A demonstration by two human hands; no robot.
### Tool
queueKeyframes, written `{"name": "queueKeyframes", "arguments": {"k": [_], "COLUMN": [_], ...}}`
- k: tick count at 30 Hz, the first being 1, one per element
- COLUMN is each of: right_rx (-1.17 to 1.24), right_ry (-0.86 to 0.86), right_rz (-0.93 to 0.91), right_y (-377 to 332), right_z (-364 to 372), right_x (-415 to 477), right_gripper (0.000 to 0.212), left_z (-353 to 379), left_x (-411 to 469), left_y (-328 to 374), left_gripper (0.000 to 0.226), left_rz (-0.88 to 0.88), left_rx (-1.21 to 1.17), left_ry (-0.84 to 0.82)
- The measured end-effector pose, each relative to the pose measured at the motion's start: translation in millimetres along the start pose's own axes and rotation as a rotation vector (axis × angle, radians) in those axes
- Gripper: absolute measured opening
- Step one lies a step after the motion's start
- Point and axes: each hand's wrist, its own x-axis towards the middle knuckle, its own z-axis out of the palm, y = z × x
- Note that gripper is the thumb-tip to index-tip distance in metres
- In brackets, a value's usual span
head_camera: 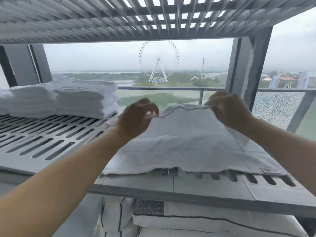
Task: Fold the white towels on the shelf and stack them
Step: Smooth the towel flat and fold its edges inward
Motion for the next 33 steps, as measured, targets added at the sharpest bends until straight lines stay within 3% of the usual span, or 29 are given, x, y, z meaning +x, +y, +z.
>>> {"name": "queueKeyframes", "arguments": {"k": [3, 4, 7, 12, 16, 20, 24, 28, 33], "right_rx": [0.096, 0.081, 0.156, 0.034, 0.007, 0.126, 0.141, 0.106, 0.101], "right_ry": [-0.398, -0.433, -0.235, -0.124, 0.036, -0.312, -0.174, -0.254, -0.304], "right_rz": [-0.08, -0.1, -0.031, 0.049, 0.135, 0.117, 0.218, 0.295, 0.184], "right_y": [-12, -14, -11, -20, -13, -20, -21, -26, -51], "right_z": [27, 33, 36, 24, 3, -5, -7, -1, 3], "right_x": [-56, -71, -88, -91, -88, -107, -114, -120, -110], "right_gripper": [0.04, 0.041, 0.03, 0.012, 0.016, 0.035, 0.035, 0.032, 0.015], "left_z": [18, 21, 19, 13, 0, -4, -11, -14, -13], "left_x": [-52, -67, -82, -86, -89, -101, -108, -119, -113], "left_y": [7, 7, 4, 14, 12, 9, 12, 22, 23], "left_gripper": [0.008, 0.007, 0.004, 0.002, 0.004, 0.003, 0.001, 0.001, 0.007], "left_rz": [0.006, 0.003, -0.079, -0.076, -0.035, -0.039, -0.063, -0.022, -0.083], "left_rx": [-0.124, -0.129, -0.191, -0.105, -0.081, -0.023, -0.079, -0.108, -0.053], "left_ry": [-0.336, -0.383, -0.298, -0.191, -0.163, -0.243, -0.174, -0.197, -0.229]}}
